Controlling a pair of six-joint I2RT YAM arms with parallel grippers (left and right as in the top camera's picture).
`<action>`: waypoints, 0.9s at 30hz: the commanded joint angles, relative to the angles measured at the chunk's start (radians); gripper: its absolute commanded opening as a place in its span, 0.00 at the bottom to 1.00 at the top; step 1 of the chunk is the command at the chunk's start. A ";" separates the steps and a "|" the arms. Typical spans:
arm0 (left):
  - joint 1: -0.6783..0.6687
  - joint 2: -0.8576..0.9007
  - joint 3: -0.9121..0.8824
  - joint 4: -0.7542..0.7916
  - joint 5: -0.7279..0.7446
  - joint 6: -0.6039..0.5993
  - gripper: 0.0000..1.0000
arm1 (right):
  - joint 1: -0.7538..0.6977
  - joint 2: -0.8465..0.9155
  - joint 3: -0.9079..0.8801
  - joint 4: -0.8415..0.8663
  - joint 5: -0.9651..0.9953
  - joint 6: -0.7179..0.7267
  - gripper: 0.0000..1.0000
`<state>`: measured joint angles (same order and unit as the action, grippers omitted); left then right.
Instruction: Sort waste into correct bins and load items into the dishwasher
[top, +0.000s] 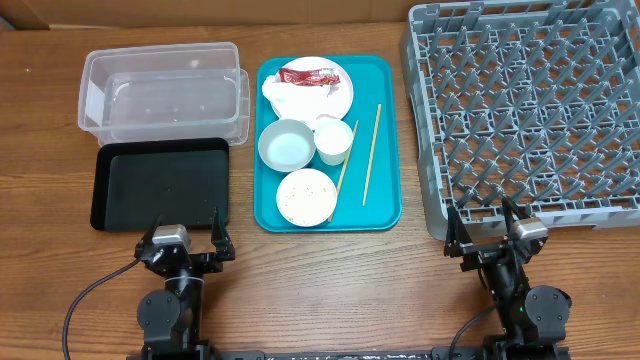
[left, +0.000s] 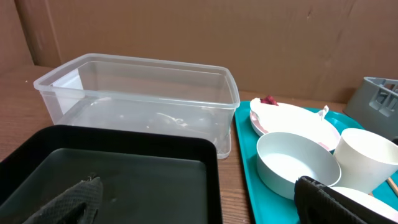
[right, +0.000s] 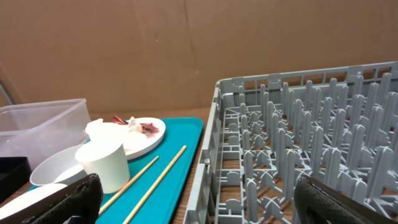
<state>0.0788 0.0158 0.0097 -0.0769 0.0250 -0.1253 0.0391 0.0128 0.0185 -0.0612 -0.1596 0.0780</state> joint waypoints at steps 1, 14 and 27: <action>0.001 -0.010 -0.005 0.000 -0.006 -0.010 1.00 | 0.000 -0.010 -0.010 0.012 -0.019 0.005 1.00; 0.001 -0.010 -0.005 0.000 -0.006 -0.010 1.00 | 0.000 -0.010 0.023 0.176 -0.044 0.005 1.00; 0.001 -0.010 -0.005 0.000 -0.006 -0.010 1.00 | 0.000 0.035 0.193 0.035 -0.089 0.012 1.00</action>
<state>0.0788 0.0158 0.0097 -0.0769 0.0250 -0.1253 0.0391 0.0254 0.1390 -0.0254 -0.2363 0.0822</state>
